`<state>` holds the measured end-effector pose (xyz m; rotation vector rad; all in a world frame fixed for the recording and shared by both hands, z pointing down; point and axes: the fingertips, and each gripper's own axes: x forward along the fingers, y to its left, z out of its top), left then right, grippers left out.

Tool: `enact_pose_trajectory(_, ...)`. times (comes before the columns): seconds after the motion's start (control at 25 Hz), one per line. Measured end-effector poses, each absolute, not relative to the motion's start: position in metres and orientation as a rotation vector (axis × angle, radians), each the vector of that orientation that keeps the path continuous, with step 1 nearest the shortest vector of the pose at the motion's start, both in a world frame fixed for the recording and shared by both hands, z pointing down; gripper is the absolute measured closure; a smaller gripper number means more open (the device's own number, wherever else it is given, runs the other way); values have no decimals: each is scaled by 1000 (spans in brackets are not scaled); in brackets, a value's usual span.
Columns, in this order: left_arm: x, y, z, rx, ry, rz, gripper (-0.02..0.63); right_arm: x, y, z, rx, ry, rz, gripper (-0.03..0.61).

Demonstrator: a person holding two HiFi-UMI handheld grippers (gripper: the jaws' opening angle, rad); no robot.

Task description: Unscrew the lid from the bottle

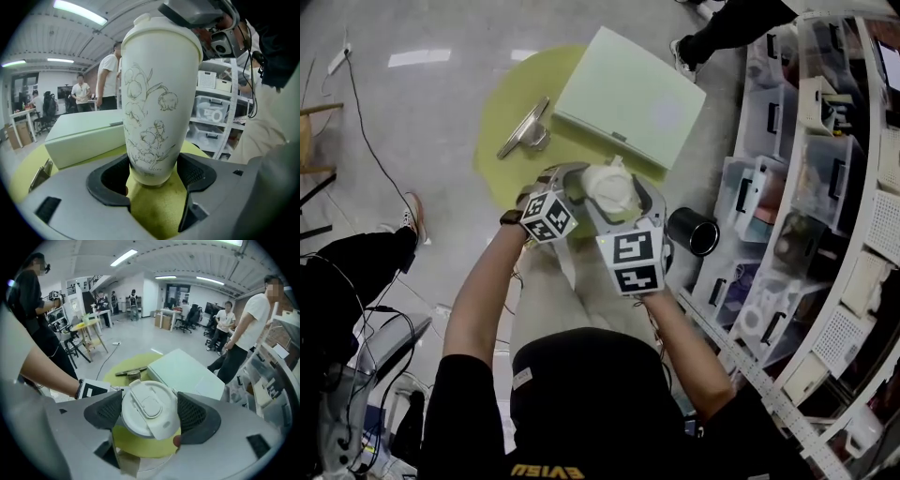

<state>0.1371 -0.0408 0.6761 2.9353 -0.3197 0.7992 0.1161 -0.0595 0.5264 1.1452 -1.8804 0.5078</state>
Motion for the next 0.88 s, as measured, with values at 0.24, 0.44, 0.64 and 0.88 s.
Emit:
enact_pose_trajectory(0.24,137,-39,677,2932,-313,804,285,114,-57,530,999,-1905,484,216)
enact_pose_trajectory(0.44,139,-39,678,2934,-312,802,285,113,-55,529,881,-1962,390,216)
enact_pose_trajectory(0.64,142,-39,678,2929,-312,812,285,113,-53,528,691,-2024,287,218)
enact_pose_trajectory(0.88,141,-38,683,2938,-305,813,285,110,-44,534,505,-2046,222,219)
